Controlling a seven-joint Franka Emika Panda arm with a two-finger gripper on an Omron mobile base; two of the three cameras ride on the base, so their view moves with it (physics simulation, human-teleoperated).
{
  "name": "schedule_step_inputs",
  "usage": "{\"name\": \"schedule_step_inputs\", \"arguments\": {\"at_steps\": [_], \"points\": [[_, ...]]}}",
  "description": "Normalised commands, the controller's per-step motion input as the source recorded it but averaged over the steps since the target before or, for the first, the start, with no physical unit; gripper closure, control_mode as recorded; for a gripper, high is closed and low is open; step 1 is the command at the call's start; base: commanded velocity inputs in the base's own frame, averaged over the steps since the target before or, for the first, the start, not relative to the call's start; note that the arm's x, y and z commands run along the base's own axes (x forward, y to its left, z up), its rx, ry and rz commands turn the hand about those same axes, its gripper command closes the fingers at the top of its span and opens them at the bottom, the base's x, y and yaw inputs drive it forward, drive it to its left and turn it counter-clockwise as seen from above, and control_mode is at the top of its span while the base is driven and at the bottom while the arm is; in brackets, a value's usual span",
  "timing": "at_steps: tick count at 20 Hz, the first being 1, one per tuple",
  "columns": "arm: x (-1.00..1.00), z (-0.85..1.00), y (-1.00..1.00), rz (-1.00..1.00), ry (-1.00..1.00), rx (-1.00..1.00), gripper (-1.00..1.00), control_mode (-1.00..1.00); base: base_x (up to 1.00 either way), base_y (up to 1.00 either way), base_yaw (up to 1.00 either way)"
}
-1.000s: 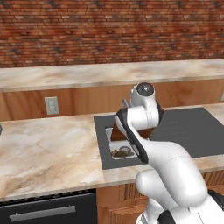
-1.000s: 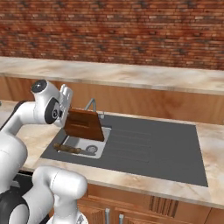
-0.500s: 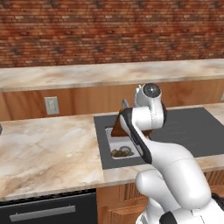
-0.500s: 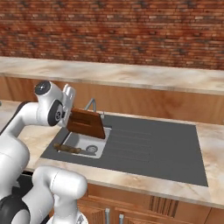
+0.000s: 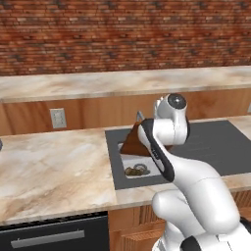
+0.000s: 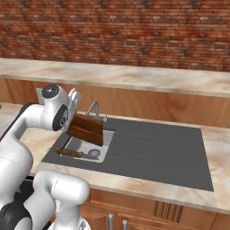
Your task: Move the cutting board and knife to the sink. Then move spray from the cabinet to the counter.
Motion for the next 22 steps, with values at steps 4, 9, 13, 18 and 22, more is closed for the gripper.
{"name": "schedule_step_inputs", "arguments": {"at_steps": [4,9,13,18,22], "points": [[-0.28,-0.24,-0.12,-0.14,0.0,0.34,1.0,-1.0,0.0,0.0,0.0],[-0.13,-0.12,-0.08,-0.11,0.0,0.28,1.0,-1.0,0.0,0.0,0.0],[-0.02,-0.04,-0.08,-0.06,0.0,0.18,1.0,-1.0,0.0,0.0,0.0],[0.0,0.0,0.0,0.0,-0.05,0.0,1.0,-1.0,0.0,0.0,0.0],[0.0,0.0,0.0,0.0,-0.14,0.0,1.0,-1.0,0.0,0.0,0.0]]}}
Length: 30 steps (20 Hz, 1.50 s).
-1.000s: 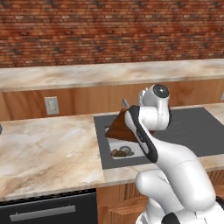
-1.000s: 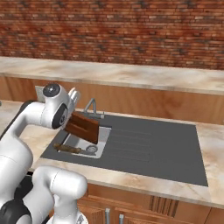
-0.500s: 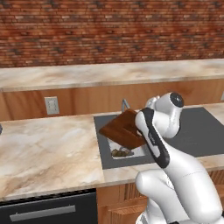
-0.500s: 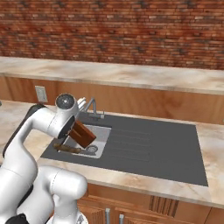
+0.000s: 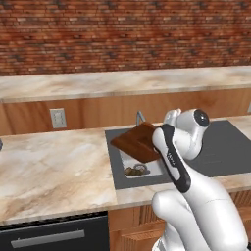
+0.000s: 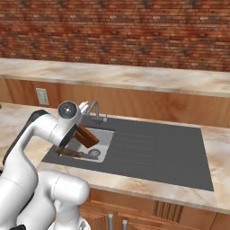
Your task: Move the cutting board and knife to the sink. Then move spray from the cabinet to the counter.
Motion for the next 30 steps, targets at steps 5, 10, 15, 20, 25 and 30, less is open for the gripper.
{"name": "schedule_step_inputs", "arguments": {"at_steps": [5,10,15,20,25,30], "points": [[0.01,-0.08,0.0,0.0,-0.03,0.0,1.0,-1.0,0.0,0.0,0.0],[0.0,-0.26,-0.08,0.0,0.0,0.0,1.0,-1.0,0.0,0.0,0.0],[0.0,0.0,-0.42,0.0,0.0,0.02,1.0,-1.0,0.0,0.0,0.0],[0.03,-0.02,-0.29,0.0,0.0,0.01,1.0,-1.0,0.0,0.0,0.0],[0.12,-0.23,0.0,0.0,0.06,0.0,1.0,-1.0,0.0,0.0,0.0],[0.07,-0.43,0.0,0.0,0.09,0.0,1.0,-1.0,0.0,0.0,0.0]]}}
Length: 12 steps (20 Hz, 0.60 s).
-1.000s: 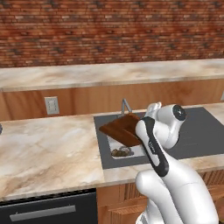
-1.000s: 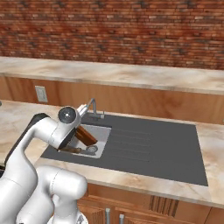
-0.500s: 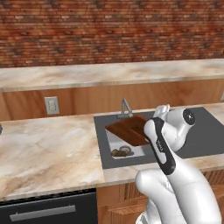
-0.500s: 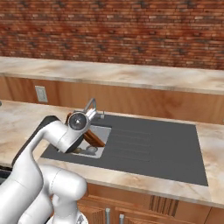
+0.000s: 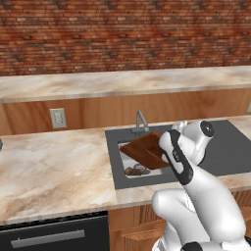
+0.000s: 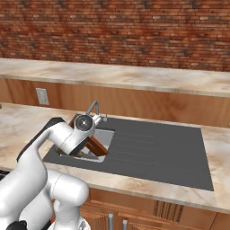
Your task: Move the cutting board and knife to the sink. Then move spray from the cabinet to the counter.
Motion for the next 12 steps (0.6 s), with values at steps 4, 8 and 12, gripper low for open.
{"name": "schedule_step_inputs", "arguments": {"at_steps": [4,8,12], "points": [[0.0,-0.54,0.0,0.0,0.03,0.0,1.0,-1.0,0.0,0.0,0.0],[0.04,-0.57,0.0,0.0,0.0,-0.01,1.0,-1.0,0.0,0.0,0.0],[0.13,-0.52,0.0,0.0,0.0,-0.02,1.0,-1.0,0.0,0.0,0.0]]}}
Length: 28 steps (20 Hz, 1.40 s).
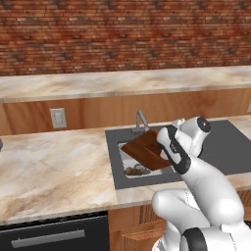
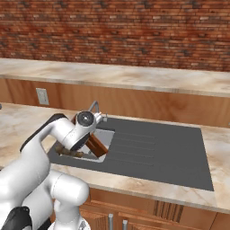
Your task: Move the cutting board and knife to the sink. Then move spray from the cabinet to the counter.
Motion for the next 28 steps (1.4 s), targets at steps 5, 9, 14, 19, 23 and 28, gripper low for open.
{"name": "schedule_step_inputs", "arguments": {"at_steps": [5,9,14,19,23,28], "points": [[0.0,-0.41,0.0,0.0,0.0,-0.01,-1.0,-1.0,0.0,0.0,0.0],[0.01,-0.02,0.0,0.0,-0.01,0.0,-1.0,-1.0,0.0,0.0,0.0],[0.16,-0.17,0.01,-0.01,-0.21,-0.03,-1.0,-1.0,0.0,0.0,0.0],[-0.07,0.09,0.01,0.0,-0.16,0.0,-1.0,-1.0,0.0,0.0,0.0],[-0.67,0.28,0.0,0.0,-0.21,0.0,-1.0,-1.0,0.0,0.0,0.0],[-0.81,0.15,0.0,0.0,-0.12,-0.02,-1.0,-1.0,0.0,0.0,0.0]]}}
